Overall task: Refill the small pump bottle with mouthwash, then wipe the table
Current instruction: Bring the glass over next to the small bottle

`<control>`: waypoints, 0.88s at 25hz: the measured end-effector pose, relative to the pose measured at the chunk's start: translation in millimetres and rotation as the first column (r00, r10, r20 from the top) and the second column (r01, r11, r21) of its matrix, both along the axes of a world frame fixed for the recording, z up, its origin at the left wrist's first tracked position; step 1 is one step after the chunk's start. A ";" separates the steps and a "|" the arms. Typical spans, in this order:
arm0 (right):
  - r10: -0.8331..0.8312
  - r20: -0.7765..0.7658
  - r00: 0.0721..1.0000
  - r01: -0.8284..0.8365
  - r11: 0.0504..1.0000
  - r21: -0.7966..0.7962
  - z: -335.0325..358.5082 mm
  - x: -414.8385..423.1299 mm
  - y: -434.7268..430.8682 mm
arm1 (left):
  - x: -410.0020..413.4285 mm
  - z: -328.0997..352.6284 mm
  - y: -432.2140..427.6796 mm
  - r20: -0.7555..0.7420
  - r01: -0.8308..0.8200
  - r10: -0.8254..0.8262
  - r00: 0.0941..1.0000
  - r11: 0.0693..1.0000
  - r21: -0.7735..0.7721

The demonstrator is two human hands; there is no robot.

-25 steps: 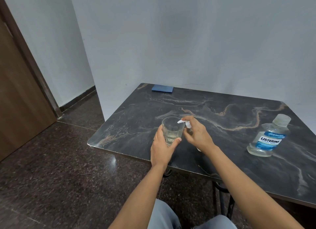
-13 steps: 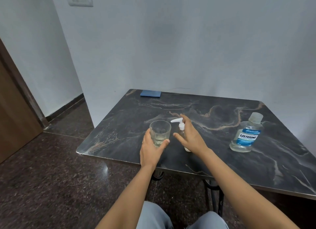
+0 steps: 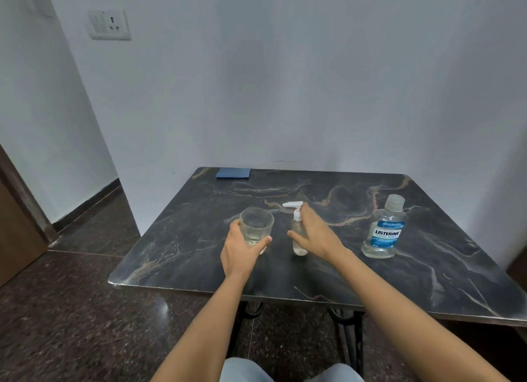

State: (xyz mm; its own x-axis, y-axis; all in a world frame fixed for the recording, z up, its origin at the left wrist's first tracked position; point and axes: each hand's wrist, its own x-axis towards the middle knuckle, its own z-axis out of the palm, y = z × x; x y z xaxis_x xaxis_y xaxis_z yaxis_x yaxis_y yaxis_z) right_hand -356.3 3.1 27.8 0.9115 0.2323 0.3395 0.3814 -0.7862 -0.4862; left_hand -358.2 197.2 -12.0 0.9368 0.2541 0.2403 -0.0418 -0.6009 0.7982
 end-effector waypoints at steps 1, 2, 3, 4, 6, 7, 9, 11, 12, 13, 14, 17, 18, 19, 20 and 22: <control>-0.007 0.013 1.000 0.005 0.995 0.102 8.4 5.5 -3.3 | 8.1 6.4 -1.6 0.009 0.018 -0.019 1.000 1.000 0.010; -0.035 0.036 0.999 0.028 0.981 0.193 17.5 12.8 -6.7 | 17.1 13.6 -3.3 0.016 0.034 -0.034 0.999 0.999 0.013; -0.090 0.052 0.995 0.073 0.964 0.257 25.5 23.3 -11.1 | 27.2 21.2 -5.4 0.023 0.047 -0.047 0.999 0.999 0.007; -0.154 0.052 0.987 0.132 0.945 0.299 31.0 36.8 -16.4 | 39.2 27.5 -8.5 0.027 0.059 -0.059 0.998 0.998 -0.006; -0.275 0.019 0.961 0.251 0.902 0.352 39.3 67.1 -26.1 | 66.3 37.1 -15.9 0.037 0.082 -0.080 0.996 0.996 -0.041; -0.315 -0.008 0.949 0.295 0.878 0.378 41.9 84.1 -30.5 | 82.2 41.5 -20.0 0.041 0.088 -0.086 0.995 0.994 -0.057; -0.372 -0.055 0.926 0.359 0.828 0.431 44.0 121.3 -40.0 | 118.0 47.7 -28.5 0.047 0.094 -0.090 0.995 0.991 -0.090; -0.405 -0.072 0.912 0.391 0.800 0.455 45.2 156.0 -45.3 | 151.8 52.3 -36.7 0.050 0.114 -0.109 0.993 0.986 -0.119; -0.415 -0.076 0.907 0.401 0.792 0.461 43.9 175.6 -47.8 | 172.1 51.3 -41.9 0.049 0.119 -0.113 0.992 0.984 -0.134; -0.422 -0.081 0.903 0.407 0.782 0.471 41.3 195.0 -50.7 | 193.0 48.2 -47.4 0.047 0.119 -0.113 0.993 0.982 -0.149; -0.423 -0.085 0.902 0.408 0.772 0.488 39.0 214.3 -53.0 | 214.3 44.5 -52.4 0.045 0.118 -0.112 0.993 0.979 -0.164; -0.417 -0.092 0.904 0.401 0.755 0.519 31.7 265.6 -58.2 | 272.4 28.2 -68.1 0.034 0.113 -0.108 0.994 0.972 -0.206; -0.417 -0.096 0.904 0.402 0.750 0.524 28.5 279.4 -59.3 | 288.0 23.8 -71.9 0.030 0.116 -0.113 0.993 0.971 -0.210; -0.417 -0.102 0.903 0.405 0.747 0.527 24.8 291.4 -59.5 | 302.5 20.4 -75.3 0.026 0.122 -0.119 0.993 0.968 -0.218; -0.418 -0.112 0.901 0.411 0.746 0.524 18.6 304.5 -60.1 | 318.0 15.3 -79.4 0.021 0.122 -0.121 0.992 0.964 -0.234; -0.417 -0.124 0.900 0.418 0.750 0.512 6.3 328.9 -59.7 | 346.4 5.6 -86.0 0.008 0.091 -0.092 0.996 0.954 -0.285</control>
State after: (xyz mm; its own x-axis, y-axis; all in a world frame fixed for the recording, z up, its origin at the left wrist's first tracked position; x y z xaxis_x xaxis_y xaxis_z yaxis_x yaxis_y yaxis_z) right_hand -27.4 -56.6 34.1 0.8769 -0.3801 0.2943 0.0732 -0.4995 -0.8632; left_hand -11.8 111.1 -6.4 0.9604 0.2243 0.1656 -0.0815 -0.3422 0.9361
